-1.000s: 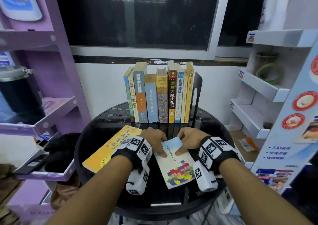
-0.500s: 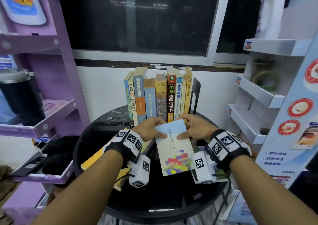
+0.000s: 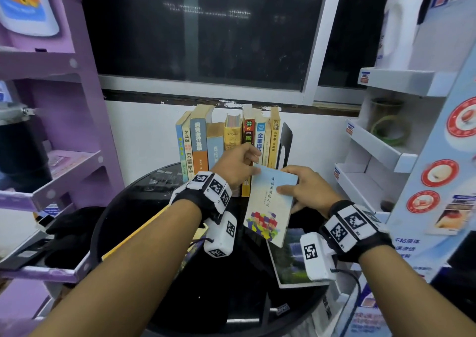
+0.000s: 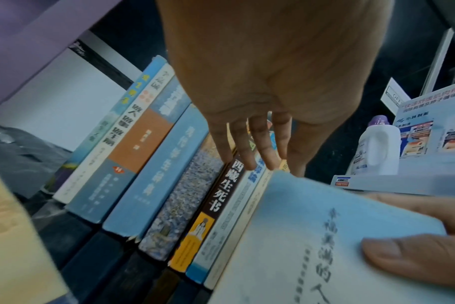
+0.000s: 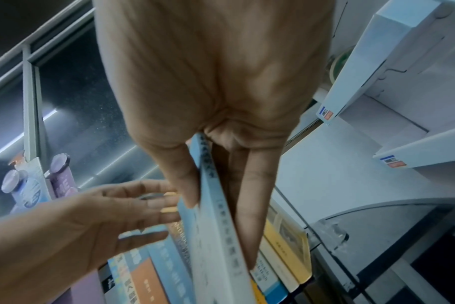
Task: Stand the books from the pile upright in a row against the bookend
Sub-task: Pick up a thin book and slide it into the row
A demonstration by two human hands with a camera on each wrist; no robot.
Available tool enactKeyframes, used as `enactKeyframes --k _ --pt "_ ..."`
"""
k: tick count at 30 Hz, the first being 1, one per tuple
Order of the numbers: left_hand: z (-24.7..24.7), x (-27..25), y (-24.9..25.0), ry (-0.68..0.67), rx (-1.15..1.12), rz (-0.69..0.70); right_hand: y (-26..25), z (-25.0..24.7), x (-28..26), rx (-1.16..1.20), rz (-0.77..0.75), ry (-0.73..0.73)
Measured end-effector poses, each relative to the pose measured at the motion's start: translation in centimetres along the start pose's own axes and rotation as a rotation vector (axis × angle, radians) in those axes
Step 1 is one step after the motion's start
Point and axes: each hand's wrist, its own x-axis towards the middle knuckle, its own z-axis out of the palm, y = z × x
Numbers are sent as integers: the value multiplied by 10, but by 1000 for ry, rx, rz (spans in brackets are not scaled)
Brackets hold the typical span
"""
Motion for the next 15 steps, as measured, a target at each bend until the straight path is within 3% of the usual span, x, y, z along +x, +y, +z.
enactKeyframes --k 8,15 --pt "-6 43 29 329 133 214 18 -25 22 -124 66 242" --pt "0 83 23 269 521 228 25 -24 47 -299 78 326"
